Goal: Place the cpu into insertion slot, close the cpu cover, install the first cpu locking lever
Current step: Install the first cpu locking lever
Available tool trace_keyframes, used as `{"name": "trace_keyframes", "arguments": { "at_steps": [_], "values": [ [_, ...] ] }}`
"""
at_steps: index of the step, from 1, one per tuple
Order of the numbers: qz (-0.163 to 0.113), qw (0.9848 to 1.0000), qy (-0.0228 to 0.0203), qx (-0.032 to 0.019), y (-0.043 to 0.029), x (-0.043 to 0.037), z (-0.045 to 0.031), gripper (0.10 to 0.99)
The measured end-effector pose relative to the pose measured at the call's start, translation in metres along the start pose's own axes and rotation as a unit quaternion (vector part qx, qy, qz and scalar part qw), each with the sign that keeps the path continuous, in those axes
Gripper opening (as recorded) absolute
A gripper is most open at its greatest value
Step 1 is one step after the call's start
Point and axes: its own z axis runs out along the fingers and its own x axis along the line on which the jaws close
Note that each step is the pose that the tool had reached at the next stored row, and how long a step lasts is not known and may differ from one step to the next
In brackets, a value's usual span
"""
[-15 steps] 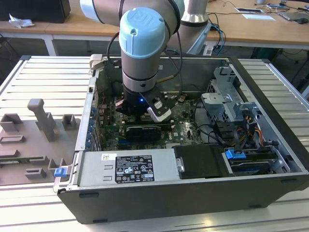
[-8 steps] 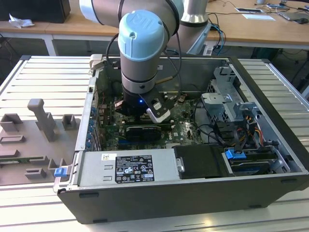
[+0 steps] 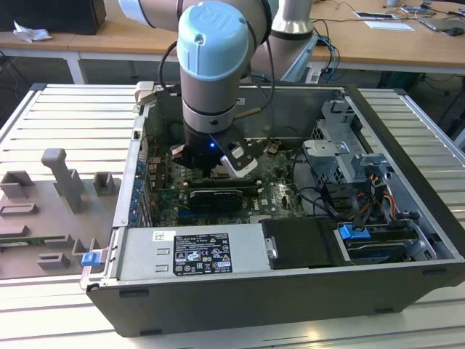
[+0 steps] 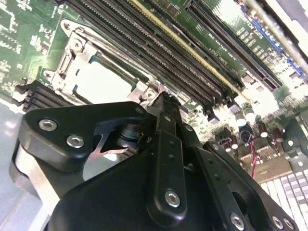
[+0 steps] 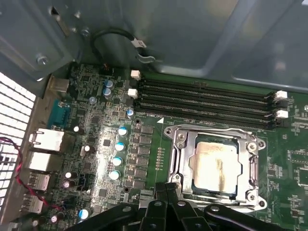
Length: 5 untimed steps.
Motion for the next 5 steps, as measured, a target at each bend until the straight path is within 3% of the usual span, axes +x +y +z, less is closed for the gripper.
{"name": "trace_keyframes", "arguments": {
  "at_steps": [5],
  "values": [
    [0.0,1.0,-0.0001,-0.0003,0.0008,-0.0001,-0.0027,0.106]
  ]
}}
